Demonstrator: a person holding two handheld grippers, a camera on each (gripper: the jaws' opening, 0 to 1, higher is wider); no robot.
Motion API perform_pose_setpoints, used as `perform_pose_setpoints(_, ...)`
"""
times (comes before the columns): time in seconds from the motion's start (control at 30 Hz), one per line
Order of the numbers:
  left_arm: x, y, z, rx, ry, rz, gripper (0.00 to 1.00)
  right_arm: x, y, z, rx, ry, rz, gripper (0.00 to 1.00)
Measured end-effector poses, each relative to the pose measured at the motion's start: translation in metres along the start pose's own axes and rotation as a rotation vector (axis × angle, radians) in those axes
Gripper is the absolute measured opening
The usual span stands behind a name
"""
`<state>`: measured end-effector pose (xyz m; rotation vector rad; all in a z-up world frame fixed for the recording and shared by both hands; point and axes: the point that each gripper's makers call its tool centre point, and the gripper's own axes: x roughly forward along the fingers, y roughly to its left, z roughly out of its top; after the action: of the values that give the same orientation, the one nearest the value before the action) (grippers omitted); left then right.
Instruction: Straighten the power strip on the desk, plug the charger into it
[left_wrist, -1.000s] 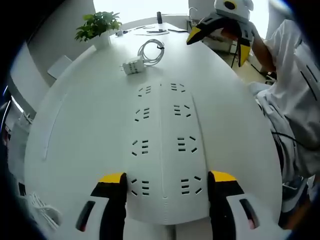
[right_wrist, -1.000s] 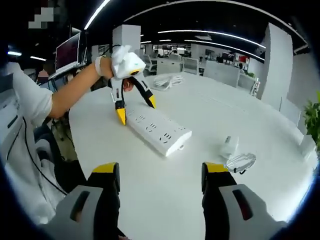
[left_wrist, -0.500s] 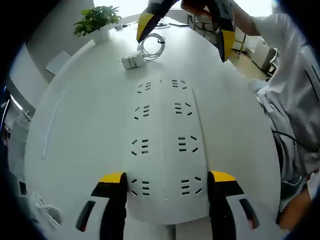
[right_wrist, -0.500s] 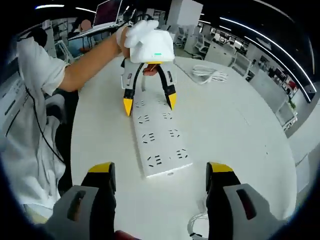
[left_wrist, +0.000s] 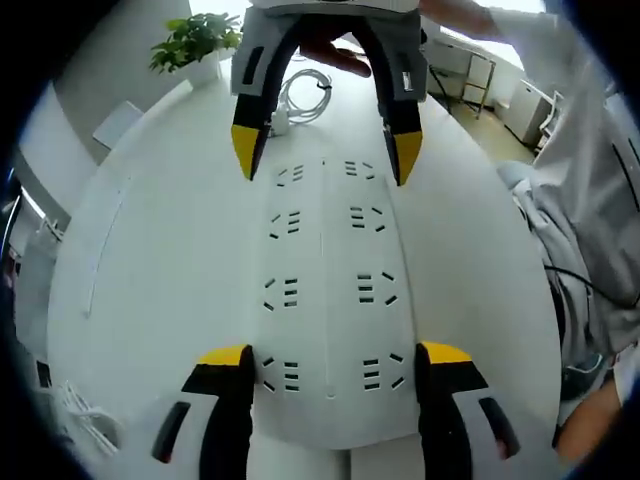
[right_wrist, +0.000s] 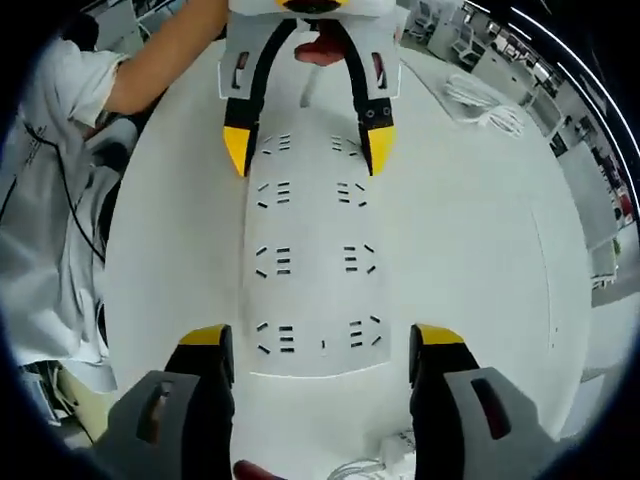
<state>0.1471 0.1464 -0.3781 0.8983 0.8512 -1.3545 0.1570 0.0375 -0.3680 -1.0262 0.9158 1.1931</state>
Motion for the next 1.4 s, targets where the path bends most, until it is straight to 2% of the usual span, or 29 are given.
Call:
perform_pose_setpoints(0.17, -0.001, 0.004, -0.002, -0.005, 0.002, 0.001, 0.67, 0.008, 0.004, -0.004, -0.049, 0.048, 0.026, 0.67)
perform_pose_setpoints(0.23, 0.0, 0.003, -0.001, -0.007, 0.002, 0.002, 0.67, 0.008, 0.009, -0.007, -0.021, 0.057, 0.068, 0.65)
perform_pose_setpoints(0.37, 0.0, 0.002, 0.0, -0.011, 0.002, 0.003, 0.67, 0.009, 0.011, -0.009, -0.026, 0.059, 0.09, 0.64)
perform_pose_setpoints(0.83, 0.003, 0.005, 0.004, -0.068, -0.002, 0.023, 0.67, 0.011, -0.003, -0.011, -0.12, 0.106, 0.113, 0.63)
perform_pose_setpoints(1.4, 0.005, 0.006, 0.006, -0.091, -0.026, 0.02, 0.68, 0.012, -0.015, -0.01, -0.136, 0.101, 0.13, 0.64)
